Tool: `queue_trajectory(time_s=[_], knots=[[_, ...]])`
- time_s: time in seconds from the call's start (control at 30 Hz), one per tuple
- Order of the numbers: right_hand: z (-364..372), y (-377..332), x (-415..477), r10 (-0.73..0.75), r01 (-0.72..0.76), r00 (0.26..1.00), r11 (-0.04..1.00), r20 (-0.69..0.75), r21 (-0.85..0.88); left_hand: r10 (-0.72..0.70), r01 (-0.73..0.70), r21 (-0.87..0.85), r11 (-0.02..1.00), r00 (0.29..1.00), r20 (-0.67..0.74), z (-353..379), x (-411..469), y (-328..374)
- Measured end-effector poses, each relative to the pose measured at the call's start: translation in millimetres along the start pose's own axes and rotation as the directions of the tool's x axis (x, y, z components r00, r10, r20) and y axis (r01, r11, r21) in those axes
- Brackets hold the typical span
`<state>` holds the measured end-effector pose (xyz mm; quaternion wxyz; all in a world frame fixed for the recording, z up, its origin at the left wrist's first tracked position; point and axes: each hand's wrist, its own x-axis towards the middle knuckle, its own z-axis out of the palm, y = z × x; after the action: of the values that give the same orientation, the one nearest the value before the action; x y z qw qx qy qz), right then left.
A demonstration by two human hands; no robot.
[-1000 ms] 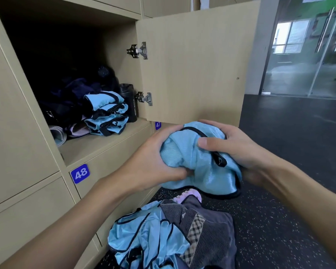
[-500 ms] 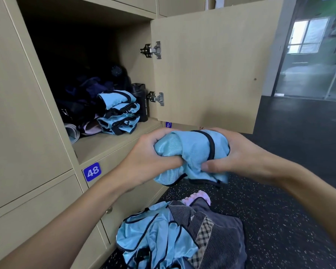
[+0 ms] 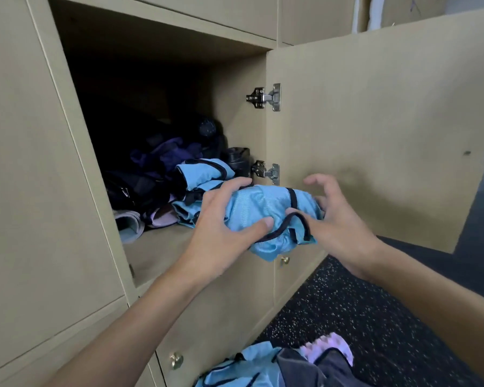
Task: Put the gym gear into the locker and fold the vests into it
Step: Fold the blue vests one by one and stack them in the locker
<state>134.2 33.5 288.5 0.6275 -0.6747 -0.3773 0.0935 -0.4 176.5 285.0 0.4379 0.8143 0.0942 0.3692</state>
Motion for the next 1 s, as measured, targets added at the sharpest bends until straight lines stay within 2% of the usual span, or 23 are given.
queue_trajectory(time_s=[0.07, 0.2, 0.33, 0.47, 0.6, 0.7, 0.8, 0.87, 0.93, 1.0], knots=[[14.2, 0.0, 20.7, -0.042, 0.042, 0.999, 0.999, -0.002, 0.033, 0.040, -0.039, 0.031, 0.999, 0.997, -0.061, -5.8, 15.4, -9.6], [36.7, -2.6, 71.6, -0.052, 0.050, 0.998, 0.994, 0.027, 0.095, 0.041, -0.019, 0.109, 0.994, 0.979, -0.200, -21.9, 56.8, -30.9], [60.2, -0.2, 124.7, -0.144, 0.146, 0.981, 0.989, 0.127, -0.002, 0.057, -0.010, 0.196, 0.981, 0.971, -0.233, -41.7, 101.4, -46.4], [84.5, 1.6, 182.8, -0.200, 0.198, 0.972, 0.980, 0.123, 0.032, 0.021, 0.035, 0.208, 0.978, 0.966, -0.258, -61.8, 145.1, -60.0], [107.1, 4.7, 233.6, -0.291, 0.307, 0.942, 0.949, 0.167, -0.075, 0.027, 0.075, 0.286, 0.955, 0.941, -0.337, -71.8, 175.7, -72.2], [122.8, 15.5, 262.4, -0.327, 0.376, 0.925, 0.864, 0.194, -0.334, 0.004, 0.159, 0.400, 0.903, 0.926, -0.377, -72.6, 190.9, -90.5], [128.3, 30.1, 279.0, -0.356, 0.400, 0.912, 0.666, 0.202, -0.630, 0.046, 0.265, 0.661, 0.702, 0.909, -0.414, -71.9, 197.1, -108.8], [126.6, 36.3, 284.4, -0.428, 0.468, 0.874, 0.612, 0.231, -0.637, 0.128, 0.267, 0.755, 0.599, 0.899, -0.419, -69.2, 200.6, -116.1], [124.3, 39.9, 287.4, -0.509, 0.562, 0.814, 0.572, 0.279, -0.598, 0.182, 0.241, 0.776, 0.583, 0.892, -0.414, -65.6, 206.9, -121.2], [121.6, 44.2, 292.1, -0.527, 0.608, 0.784, 0.540, 0.329, -0.582, 0.194, 0.214, 0.766, 0.607, 0.894, -0.403, -61.9, 210.1, -126.2]])
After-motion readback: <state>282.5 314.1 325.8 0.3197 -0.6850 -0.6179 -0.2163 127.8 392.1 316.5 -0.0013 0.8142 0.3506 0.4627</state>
